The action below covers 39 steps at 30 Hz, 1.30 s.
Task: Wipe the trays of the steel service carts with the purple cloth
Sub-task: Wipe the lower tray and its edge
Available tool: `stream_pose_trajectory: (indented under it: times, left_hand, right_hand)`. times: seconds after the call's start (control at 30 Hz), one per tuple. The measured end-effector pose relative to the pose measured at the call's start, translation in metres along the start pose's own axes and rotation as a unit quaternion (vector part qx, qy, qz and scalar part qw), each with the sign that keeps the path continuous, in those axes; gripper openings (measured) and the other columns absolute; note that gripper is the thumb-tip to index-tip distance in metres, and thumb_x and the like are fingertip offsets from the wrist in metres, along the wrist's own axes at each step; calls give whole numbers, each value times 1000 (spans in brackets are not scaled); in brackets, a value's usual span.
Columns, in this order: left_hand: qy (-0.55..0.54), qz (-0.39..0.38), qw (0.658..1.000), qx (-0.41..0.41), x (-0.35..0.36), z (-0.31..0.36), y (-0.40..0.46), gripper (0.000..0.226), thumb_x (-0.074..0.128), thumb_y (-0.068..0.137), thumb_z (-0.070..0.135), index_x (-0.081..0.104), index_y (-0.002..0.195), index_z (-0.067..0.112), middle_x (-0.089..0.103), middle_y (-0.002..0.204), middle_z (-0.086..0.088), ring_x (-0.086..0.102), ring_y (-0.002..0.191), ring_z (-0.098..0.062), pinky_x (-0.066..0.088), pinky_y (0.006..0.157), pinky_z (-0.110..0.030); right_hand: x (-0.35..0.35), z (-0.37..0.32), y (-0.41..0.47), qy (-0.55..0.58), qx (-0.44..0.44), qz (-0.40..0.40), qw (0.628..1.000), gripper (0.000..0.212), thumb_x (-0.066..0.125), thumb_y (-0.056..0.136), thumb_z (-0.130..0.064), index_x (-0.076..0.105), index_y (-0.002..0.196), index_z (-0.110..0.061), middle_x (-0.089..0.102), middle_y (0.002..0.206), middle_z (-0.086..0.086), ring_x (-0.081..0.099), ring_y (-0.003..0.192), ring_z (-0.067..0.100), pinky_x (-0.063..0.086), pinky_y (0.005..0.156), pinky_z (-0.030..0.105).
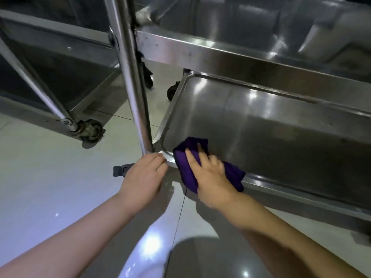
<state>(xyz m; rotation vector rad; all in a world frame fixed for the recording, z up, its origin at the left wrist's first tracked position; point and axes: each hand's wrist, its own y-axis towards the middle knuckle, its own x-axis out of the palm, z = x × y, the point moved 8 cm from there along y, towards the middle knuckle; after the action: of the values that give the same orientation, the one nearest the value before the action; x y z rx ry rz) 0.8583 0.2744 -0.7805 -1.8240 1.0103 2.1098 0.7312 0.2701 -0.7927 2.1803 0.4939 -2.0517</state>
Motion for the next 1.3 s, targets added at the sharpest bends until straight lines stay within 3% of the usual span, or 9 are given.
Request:
stream_pose_trajectory:
  times: [0.13, 0.27, 0.43, 0.7, 0.8, 0.9, 1.07, 1.23, 1.3]
  left_hand:
    - [-24, 57, 998, 16, 9, -7, -2, 27, 38, 80, -1, 65, 81, -2, 64, 88, -18, 55, 100, -32, 28, 112, -36]
    - [-83, 74, 994, -13, 13, -12, -1, 24, 36, 74, -3, 55, 87, 1, 60, 90, -22, 45, 103, -33, 10, 119, -28]
    - [-34, 47, 998, 37, 26, -5, -1, 34, 32, 75, -2, 49, 104, -4, 58, 95, -24, 46, 100, -37, 26, 112, -42]
    - [-18, 2, 1000, -20, 22, 3, 1, 53, 27, 72, 4, 57, 114, -8, 58, 95, -22, 46, 95, -37, 34, 98, -43]
    - [-39, -25, 999, -22, 20, 22, 4, 53, 29, 72, 5, 61, 112, -9, 62, 101, -22, 54, 96, -38, 35, 92, -39]
    - [-20, -64, 998, 7, 28, 45, 7, 54, 30, 74, 6, 61, 115, -12, 63, 109, -26, 55, 105, -39, 33, 98, -42]
    - [30, -133, 991, 6, 40, 55, 6, 57, 30, 74, 8, 46, 125, -12, 58, 112, -27, 51, 106, -41, 42, 99, -47]
    - [89, -138, 986, -10, 23, 80, 35, 42, 50, 68, 11, 62, 106, -1, 57, 84, -18, 55, 79, -35, 46, 75, -43]
    - [95, -127, 987, 26, 16, 107, 55, 42, 53, 62, 12, 64, 102, 3, 56, 81, -13, 54, 74, -32, 44, 68, -38]
  right_hand:
    - [-2, -28, 34, -26, -66, 9, 997, 100, 62, 84, -4, -6, 153, -30, 3, 161, 10, 29, 132, 31, 26, 109, 37]
    - [-8, -32, 41, -71, -49, 26, 996, 82, 64, 88, -24, 15, 154, -29, 32, 151, 12, 41, 128, 34, 42, 93, 42]
    - [-4, -7, 31, -166, 9, 60, 984, 90, 88, 45, -51, 61, 127, -26, 65, 110, 8, 63, 94, 30, 49, 57, 29]
    - [-7, 70, -38, -208, 94, 109, 967, 85, 89, 48, -49, 61, 124, -23, 58, 121, 15, 48, 95, 33, 41, 74, 38]
    - [-6, 62, -34, -202, 91, 154, 963, 80, 89, 44, -45, 66, 116, -20, 51, 129, 19, 40, 111, 37, 35, 87, 46]
    - [4, 36, -11, -178, 57, 173, 967, 79, 88, 42, -43, 66, 113, -18, 55, 128, 20, 43, 117, 38, 30, 96, 47]
    - [10, 51, -12, -170, -16, 154, 973, 81, 88, 46, -50, 66, 116, -15, 61, 118, 19, 64, 91, 32, 51, 87, 40]
    - [7, 124, -58, -184, -43, 134, 973, 80, 91, 44, -49, 69, 110, -11, 63, 113, 23, 65, 81, 36, 55, 72, 39]
    - [6, 154, -77, -183, -43, 133, 973, 78, 91, 44, -48, 69, 109, -10, 63, 112, 23, 65, 81, 37, 55, 70, 40]
